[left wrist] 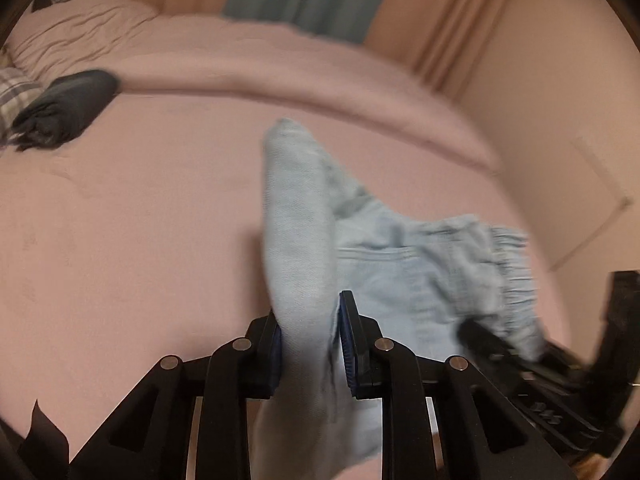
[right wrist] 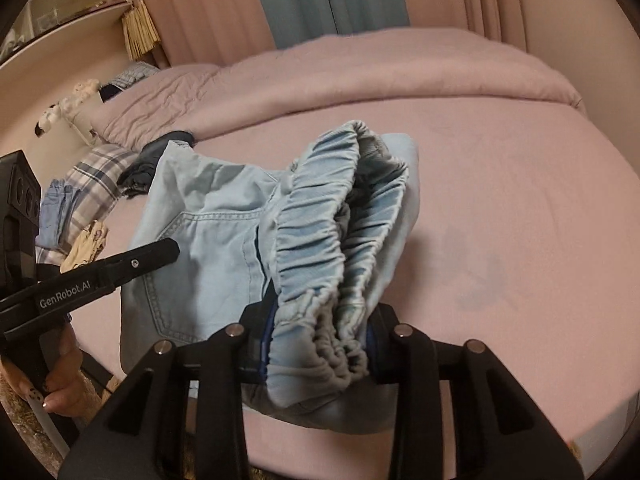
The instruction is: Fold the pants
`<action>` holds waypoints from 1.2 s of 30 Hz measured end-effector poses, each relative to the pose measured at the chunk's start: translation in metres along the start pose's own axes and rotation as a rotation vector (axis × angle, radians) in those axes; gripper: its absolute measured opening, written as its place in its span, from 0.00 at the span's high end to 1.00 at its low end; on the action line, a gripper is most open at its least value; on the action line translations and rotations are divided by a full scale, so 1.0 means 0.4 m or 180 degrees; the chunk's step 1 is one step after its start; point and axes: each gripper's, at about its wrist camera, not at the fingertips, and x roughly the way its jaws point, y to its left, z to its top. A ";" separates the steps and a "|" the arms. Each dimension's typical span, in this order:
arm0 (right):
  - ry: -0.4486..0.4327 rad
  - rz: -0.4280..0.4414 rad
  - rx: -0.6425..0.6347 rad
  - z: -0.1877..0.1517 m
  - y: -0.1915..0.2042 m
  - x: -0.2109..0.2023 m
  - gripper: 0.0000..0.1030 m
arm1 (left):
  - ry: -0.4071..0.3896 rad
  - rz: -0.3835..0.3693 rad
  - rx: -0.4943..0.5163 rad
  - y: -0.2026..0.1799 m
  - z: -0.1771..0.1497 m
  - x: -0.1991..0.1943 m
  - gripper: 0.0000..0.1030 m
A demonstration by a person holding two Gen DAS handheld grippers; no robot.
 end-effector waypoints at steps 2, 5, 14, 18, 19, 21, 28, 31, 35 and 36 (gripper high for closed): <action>0.0428 -0.0129 0.0081 -0.026 -0.042 0.107 0.58 | 0.0408 0.0170 -0.0094 0.028 0.000 0.124 0.79; 0.0638 -0.0238 0.0369 -0.083 -0.097 0.206 0.48 | 0.0533 0.0265 -0.0275 0.081 -0.044 0.225 0.65; 0.0601 -0.0380 0.0294 -0.084 -0.068 0.177 0.43 | 0.0612 0.0111 -0.0233 0.013 -0.117 0.158 0.34; 0.0630 -0.0568 0.0257 -0.095 -0.063 0.132 0.24 | 0.0658 -0.0023 -0.0332 0.053 -0.149 0.095 0.29; 0.0636 -0.0536 0.0297 -0.097 -0.068 0.116 0.24 | 0.0677 -0.0010 -0.0349 0.055 -0.161 0.081 0.29; 0.0628 -0.0482 0.0354 -0.097 -0.077 0.081 0.24 | 0.0684 0.0053 -0.0362 0.056 -0.163 0.050 0.29; 0.0122 -0.0136 0.0287 -0.078 -0.059 -0.104 0.05 | 0.0111 0.0037 -0.0200 0.040 -0.143 -0.123 0.05; -0.0038 -0.0160 0.0227 -0.073 -0.044 -0.151 0.05 | -0.0051 0.0283 -0.0098 0.030 -0.146 -0.160 0.04; -0.0220 -0.0439 0.0100 -0.071 -0.033 -0.187 0.04 | 0.0012 0.0185 -0.0038 0.023 -0.160 -0.170 0.04; -0.0269 -0.0510 0.0068 -0.064 -0.021 -0.186 0.04 | 0.0030 0.0174 -0.0023 0.010 -0.146 -0.160 0.04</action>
